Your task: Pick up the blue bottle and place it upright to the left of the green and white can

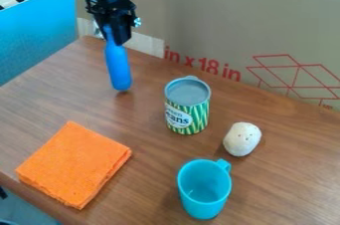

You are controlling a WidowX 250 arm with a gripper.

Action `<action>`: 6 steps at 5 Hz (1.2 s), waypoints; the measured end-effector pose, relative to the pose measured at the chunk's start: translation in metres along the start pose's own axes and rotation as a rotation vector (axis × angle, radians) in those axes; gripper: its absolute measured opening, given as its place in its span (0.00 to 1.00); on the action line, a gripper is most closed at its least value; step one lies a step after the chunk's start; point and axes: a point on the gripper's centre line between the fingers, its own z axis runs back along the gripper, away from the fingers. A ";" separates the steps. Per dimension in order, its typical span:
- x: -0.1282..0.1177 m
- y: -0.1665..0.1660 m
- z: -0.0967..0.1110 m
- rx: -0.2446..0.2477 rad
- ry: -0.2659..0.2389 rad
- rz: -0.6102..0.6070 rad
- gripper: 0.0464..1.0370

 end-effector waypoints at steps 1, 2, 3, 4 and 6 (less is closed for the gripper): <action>0.006 -0.007 -0.008 0.003 -0.003 -0.025 0.31; 0.008 -0.005 -0.010 0.020 -0.009 -0.019 0.31; 0.006 -0.006 -0.010 0.019 0.003 -0.008 0.37; 0.000 -0.004 -0.017 0.012 0.047 -0.001 0.68; 0.006 -0.004 -0.008 0.009 0.039 0.010 0.97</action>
